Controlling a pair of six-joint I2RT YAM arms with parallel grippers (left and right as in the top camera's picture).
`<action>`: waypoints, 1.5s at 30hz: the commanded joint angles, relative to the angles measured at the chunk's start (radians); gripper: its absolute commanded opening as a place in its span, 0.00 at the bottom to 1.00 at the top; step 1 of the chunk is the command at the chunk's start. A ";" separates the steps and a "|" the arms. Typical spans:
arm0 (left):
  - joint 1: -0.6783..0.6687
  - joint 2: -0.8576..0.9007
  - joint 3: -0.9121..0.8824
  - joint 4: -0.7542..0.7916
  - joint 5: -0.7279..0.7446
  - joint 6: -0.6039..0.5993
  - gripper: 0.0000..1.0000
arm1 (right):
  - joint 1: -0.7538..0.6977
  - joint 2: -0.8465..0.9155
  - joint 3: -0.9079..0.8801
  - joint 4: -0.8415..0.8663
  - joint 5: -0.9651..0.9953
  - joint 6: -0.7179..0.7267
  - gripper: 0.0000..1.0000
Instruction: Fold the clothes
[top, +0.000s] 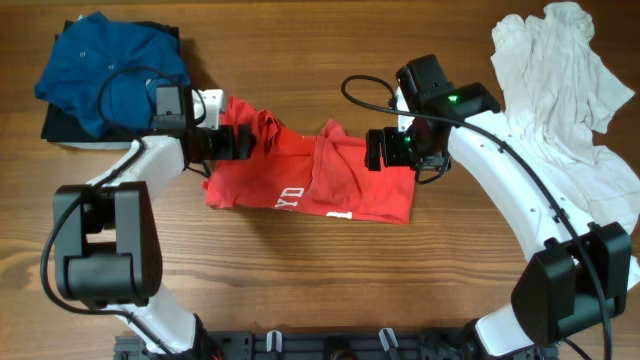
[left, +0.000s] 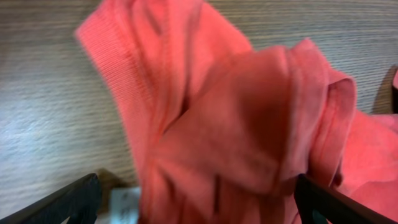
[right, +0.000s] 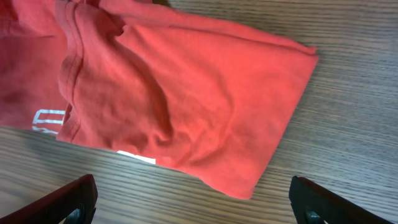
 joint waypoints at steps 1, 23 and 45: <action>-0.035 0.032 0.009 0.004 0.023 0.025 0.92 | -0.003 -0.002 0.014 0.008 0.032 -0.016 0.99; -0.051 -0.133 0.100 -0.305 -0.269 -0.035 0.04 | -0.003 0.008 -0.159 0.182 -0.168 0.037 0.04; -0.210 -0.326 0.123 -0.447 -0.158 -0.072 0.04 | -0.043 0.255 -0.348 0.521 -0.241 0.088 0.04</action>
